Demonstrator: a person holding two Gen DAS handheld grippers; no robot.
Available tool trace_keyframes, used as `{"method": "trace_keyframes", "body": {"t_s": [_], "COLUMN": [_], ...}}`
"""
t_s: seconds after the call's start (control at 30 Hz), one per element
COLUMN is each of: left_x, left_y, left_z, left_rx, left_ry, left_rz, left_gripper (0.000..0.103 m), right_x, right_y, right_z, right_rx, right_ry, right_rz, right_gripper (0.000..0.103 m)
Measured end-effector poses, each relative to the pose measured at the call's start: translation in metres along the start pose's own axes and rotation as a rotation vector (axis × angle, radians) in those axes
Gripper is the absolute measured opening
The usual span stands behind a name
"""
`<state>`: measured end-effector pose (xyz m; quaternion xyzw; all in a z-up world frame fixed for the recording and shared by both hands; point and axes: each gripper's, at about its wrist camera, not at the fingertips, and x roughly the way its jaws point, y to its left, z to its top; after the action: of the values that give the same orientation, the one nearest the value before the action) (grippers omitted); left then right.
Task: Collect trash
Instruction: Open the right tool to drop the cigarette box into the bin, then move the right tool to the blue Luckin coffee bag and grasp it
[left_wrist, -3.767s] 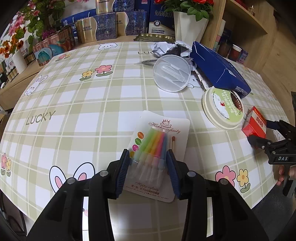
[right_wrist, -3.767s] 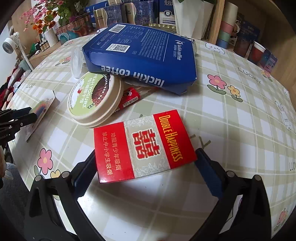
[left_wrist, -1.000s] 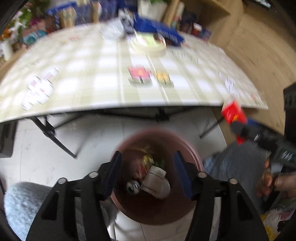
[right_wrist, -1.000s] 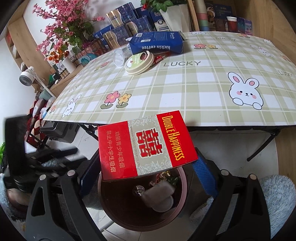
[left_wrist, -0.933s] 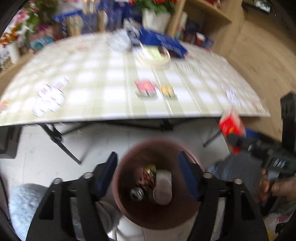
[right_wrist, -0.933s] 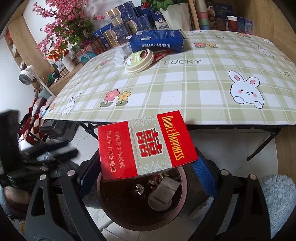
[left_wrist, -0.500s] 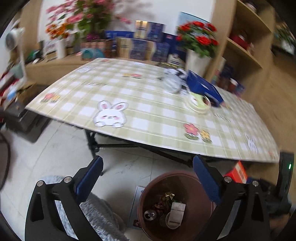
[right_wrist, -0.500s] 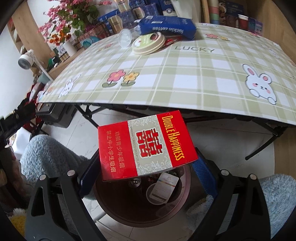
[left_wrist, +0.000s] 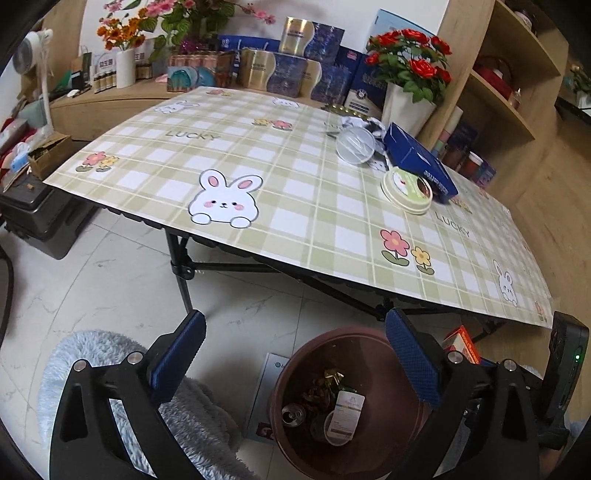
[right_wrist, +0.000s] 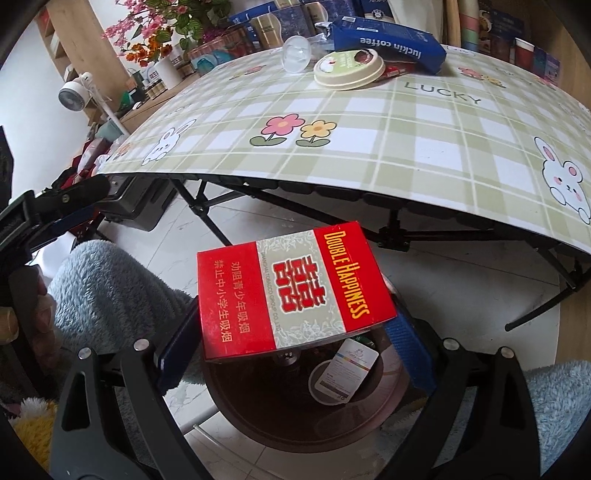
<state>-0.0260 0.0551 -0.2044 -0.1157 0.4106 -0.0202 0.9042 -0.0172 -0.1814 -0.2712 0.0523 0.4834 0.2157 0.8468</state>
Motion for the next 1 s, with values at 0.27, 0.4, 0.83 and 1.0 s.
{"method": "trace_keyframes", "body": {"t_s": [0.27, 0.4, 0.83, 1.0], "left_x": [0.004, 0.004, 0.007, 0.007], "left_y": [0.001, 0.002, -0.001, -0.003], "left_z": [-0.001, -0.001, -0.002, 0.001], "left_rx": [-0.015, -0.020, -0.013, -0.011], "left_ry": [0.012, 0.015, 0.026, 0.020], "left_rz": [0.003, 0.008, 0.005, 0.005], "left_gripper": [0.095, 0.095, 0.095, 0.095], "right_x": [0.001, 0.002, -0.010, -0.023], "right_y": [0.003, 0.002, -0.009, -0.018], "right_z": [-0.002, -0.001, 0.002, 0.011], "right_rx": [-0.013, -0.006, 0.042, 0.067], "right_ry": [0.016, 0.015, -0.042, -0.092], "right_rz": [0.000, -0.006, -0.042, -0.079], "right_gripper": [0.095, 0.095, 0.097, 0.097]}}
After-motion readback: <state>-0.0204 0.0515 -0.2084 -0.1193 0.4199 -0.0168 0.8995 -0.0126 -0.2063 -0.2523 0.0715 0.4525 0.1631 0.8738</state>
